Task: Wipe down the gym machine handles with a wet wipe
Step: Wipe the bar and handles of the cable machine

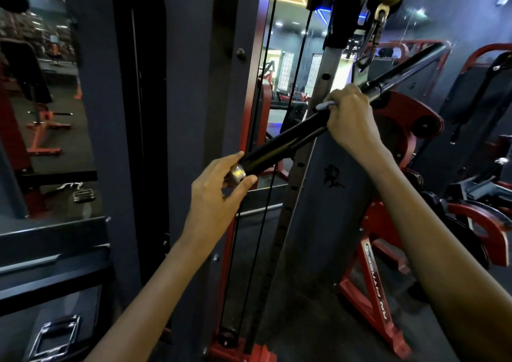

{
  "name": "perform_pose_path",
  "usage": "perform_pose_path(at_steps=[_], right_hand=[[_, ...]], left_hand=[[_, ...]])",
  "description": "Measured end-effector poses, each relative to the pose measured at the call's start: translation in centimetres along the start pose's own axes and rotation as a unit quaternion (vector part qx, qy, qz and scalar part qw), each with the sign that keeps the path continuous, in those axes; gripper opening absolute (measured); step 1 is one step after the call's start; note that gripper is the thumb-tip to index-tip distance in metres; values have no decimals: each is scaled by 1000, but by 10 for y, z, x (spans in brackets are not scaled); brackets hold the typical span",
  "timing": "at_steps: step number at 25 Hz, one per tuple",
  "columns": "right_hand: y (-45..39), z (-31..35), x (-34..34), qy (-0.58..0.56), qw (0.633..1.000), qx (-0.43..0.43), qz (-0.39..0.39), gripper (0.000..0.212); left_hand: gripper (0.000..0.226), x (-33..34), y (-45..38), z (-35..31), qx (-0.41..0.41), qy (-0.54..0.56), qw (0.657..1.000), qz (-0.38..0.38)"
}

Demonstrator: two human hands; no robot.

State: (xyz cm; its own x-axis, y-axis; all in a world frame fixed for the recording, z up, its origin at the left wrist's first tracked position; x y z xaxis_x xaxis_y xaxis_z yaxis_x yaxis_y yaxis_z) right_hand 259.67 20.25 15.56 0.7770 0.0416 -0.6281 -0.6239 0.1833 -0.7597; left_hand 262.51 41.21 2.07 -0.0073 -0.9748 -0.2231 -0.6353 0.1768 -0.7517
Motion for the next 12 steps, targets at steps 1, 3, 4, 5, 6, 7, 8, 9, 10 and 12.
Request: perform_pose_path(at_steps=[1,3,4,5,6,7,8,9,10,12], right_hand=[[1,4,1,-3,1000,-2,8,23],[5,9,3,-11,1000,-9,22,22],[6,11,4,-14,999,-16,28,22],[9,13,6,-13,999,-25,34,22],[11,15,8,-13,998,-33,42,23],[13,17,9,-17,998,-41,51,24],[15,19,10,-25,997,-47,61,24],[18,22,11,-33,996,-52,70,23],[20,25,12,-42,994,-57,80,23],[26,31,13,-64,991,-68,96,22]], left_hand=[[43,0,0,0,-4,5,1000,5],[43,1,2,-2,-15,16,1000,18],[44,2,2,-2,-26,23,999,24],[45,3,3,-2,-41,31,998,29],[48,3,5,-2,-56,41,997,33],[53,4,5,-2,-69,49,996,35],[58,4,6,-2,-77,56,995,36],[63,4,6,-2,-81,60,994,35],[67,4,6,-2,-83,62,994,34],[72,4,6,-2,-84,63,994,34]])
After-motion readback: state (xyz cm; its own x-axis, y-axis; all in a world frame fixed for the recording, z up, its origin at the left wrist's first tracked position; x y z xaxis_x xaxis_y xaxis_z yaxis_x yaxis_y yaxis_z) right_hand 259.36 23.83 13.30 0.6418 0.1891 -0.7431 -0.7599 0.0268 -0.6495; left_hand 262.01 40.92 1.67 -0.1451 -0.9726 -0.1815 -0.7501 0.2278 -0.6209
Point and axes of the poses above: each hand's wrist, its own y-axis away from the middle knuckle, its own x-axis out of the palm, z = x × y, the point moved 4 cm from there along -y, towards the middle knuckle, and after that the axes turned 1 degree about z, right-handed, at the moved point
